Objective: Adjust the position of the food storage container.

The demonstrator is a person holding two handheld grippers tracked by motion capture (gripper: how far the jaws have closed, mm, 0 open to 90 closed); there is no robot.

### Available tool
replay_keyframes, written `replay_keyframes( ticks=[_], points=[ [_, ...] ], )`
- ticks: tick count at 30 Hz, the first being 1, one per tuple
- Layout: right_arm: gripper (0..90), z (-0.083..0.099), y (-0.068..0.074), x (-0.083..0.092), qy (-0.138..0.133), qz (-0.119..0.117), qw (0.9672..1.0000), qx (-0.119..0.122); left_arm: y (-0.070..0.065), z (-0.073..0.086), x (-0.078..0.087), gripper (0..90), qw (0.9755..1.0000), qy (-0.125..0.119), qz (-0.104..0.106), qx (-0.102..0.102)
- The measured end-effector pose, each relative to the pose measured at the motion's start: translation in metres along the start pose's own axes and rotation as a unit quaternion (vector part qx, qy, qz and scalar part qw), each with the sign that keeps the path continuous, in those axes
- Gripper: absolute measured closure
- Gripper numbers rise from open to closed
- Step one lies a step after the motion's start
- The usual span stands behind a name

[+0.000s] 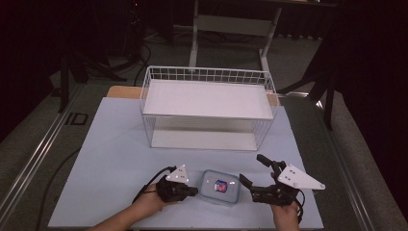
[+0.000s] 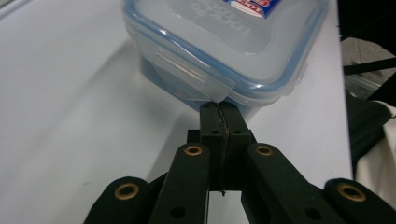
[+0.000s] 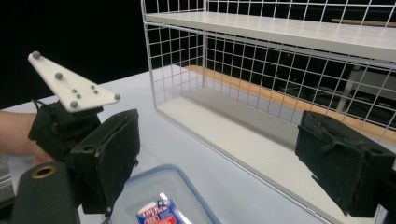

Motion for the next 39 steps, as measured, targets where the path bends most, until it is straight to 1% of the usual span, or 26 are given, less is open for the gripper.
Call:
replay_keyframes(
  ticks=[2, 4, 9, 10, 11, 15, 16, 18, 19, 21, 22, 23, 24, 25, 26, 28, 30, 31, 32, 33, 34, 35, 36, 37, 38, 39],
  points=[
    [13.9, 0.000, -0.001, -0.001, -0.002, -0.002, 1.0000, -0.002, -0.004, -0.002, -0.006, 90.0, 1.0000, 0.000, 0.006, 0.004],
    [13.9, 0.001, -0.001, -0.001, 0.001, -0.001, 1.0000, -0.001, -0.006, -0.004, -0.010, 90.0, 0.9999, 0.002, 0.011, 0.000],
    [13.9, 0.001, -0.001, -0.001, 0.002, -0.001, 1.0000, 0.002, -0.004, -0.006, -0.015, 90.0, 0.9999, 0.004, 0.014, 0.004],
    [13.9, 0.001, -0.001, -0.001, 0.001, -0.001, 1.0000, 0.002, -0.005, -0.009, -0.019, 90.0, 0.9998, 0.001, 0.020, 0.005],
    [13.9, 0.001, -0.001, -0.001, 0.001, -0.001, 1.0000, 0.003, -0.005, -0.009, -0.019, 90.0, 0.9998, 0.001, 0.020, 0.005],
    [13.9, 0.002, -0.001, -0.001, 0.002, -0.002, 1.0000, 0.002, -0.008, -0.015, -0.029, 90.0, 0.9997, 0.008, 0.024, 0.003],
    [13.9, 0.002, -0.002, -0.001, 0.004, -0.002, 1.0000, 0.002, -0.010, -0.019, -0.033, 90.0, 0.9996, 0.009, 0.028, -0.006],
    [13.9, 0.001, -0.002, 0.000, 0.001, -0.002, 1.0000, 0.000, -0.009, -0.020, -0.034, 90.0, 0.9995, 0.009, 0.028, -0.006],
    [13.9, 0.001, -0.002, 0.000, 0.001, -0.002, 1.0000, 0.001, -0.010, -0.021, -0.036, 90.0, 0.9995, 0.003, 0.033, -0.002],
    [13.9, 0.001, -0.002, 0.000, 0.000, -0.002, 1.0000, 0.001, -0.010, -0.020, -0.036, 90.0, 0.9993, 0.007, 0.038, 0.002],
    [13.9, 0.001, -0.002, 0.000, 0.000, -0.002, 1.0000, 0.001, -0.010, -0.020, -0.034, 85.5, 0.9989, 0.005, 0.046, 0.005],
    [13.9, 0.001, -0.002, 0.000, 0.000, -0.003, 1.0000, 0.001, -0.010, -0.020, -0.032, 80.5, 0.9986, 0.011, 0.051, 0.008],
    [13.8, 0.001, -0.002, 0.000, -0.002, -0.007, 1.0000, 0.000, -0.010, -0.019, -0.029, 78.0, 0.9986, 0.013, 0.050, 0.011],
    [13.9, 0.001, -0.002, -0.001, -0.004, -0.012, 0.9999, 0.000, -0.010, -0.020, -0.026, 74.1, 0.9986, 0.005, 0.052, 0.013],
    [13.8, 0.001, -0.001, -0.001, -0.004, -0.010, 0.9999, 0.002, -0.010, -0.020, -0.022, 70.9, 0.9987, 0.003, 0.049, 0.014],
    [13.9, 0.001, 0.000, -0.002, -0.006, -0.007, 0.9999, 0.008, -0.009, -0.021, -0.015, 69.2, 0.9987, -0.011, 0.045, 0.020],
    [13.9, 0.000, 0.001, -0.003, -0.004, -0.003, 0.9999, 0.011, -0.008, -0.023, -0.007, 60.4, 0.9989, -0.026, 0.033, 0.018],
    [13.9, 0.000, 0.001, -0.003, 0.000, 0.002, 0.9999, 0.016, -0.008, -0.023, -0.007, 55.1, 0.9989, -0.026, 0.033, 0.018],
    [13.9, 0.000, 0.001, -0.003, 0.000, 0.002, 0.9999, 0.016, -0.008, -0.025, 0.000, 55.1, 0.9988, -0.042, 0.021, 0.016],
    [13.8, 0.000, 0.001, -0.003, 0.002, 0.006, 0.9997, 0.022, -0.009, -0.026, 0.002, 37.0, 0.9986, -0.047, 0.018, 0.016],
    [13.8, -0.001, 0.001, -0.003, 0.010, 0.006, 0.9995, 0.029, -0.009, -0.027, 0.004, 12.0, 0.9986, -0.047, 0.018, 0.016],
    [13.9, -0.003, 0.000, -0.003, 0.014, 0.002, 0.9995, 0.028, -0.010, -0.028, 0.006, 9.7, 0.9984, -0.051, 0.011, 0.020],
    [14.0, -0.004, -0.002, -0.002, 0.015, -0.004, 0.9997, 0.020, -0.011, -0.030, 0.008, 7.1, 0.9979, -0.061, 0.014, 0.019],
    [14.0, -0.004, -0.002, -0.002, 0.015, -0.004, 0.9997, 0.020, -0.012, -0.033, 0.011, 7.1, 0.9974, -0.067, 0.012, 0.023],
    [14.0, -0.004, -0.002, -0.002, 0.015, -0.004, 0.9997, 0.020, -0.012, -0.033, 0.011, 3.2, 0.9974, -0.067, 0.012, 0.023],
    [14.0, -0.006, -0.004, -0.002, 0.017, -0.002, 0.9997, 0.016, -0.015, -0.038, 0.015, 3.2, 0.9964, -0.081, 0.004, 0.025]
  ],
)
Point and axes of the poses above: each handheld gripper's, and its own axes: x roughly backward along the jaws, z roughly out of its underside, y roughly to its left, the point moved 6 cm from there along -x, roughly forward along the jaws, and after that the axes turned 14 degrees about z, right-handed, at the moved point
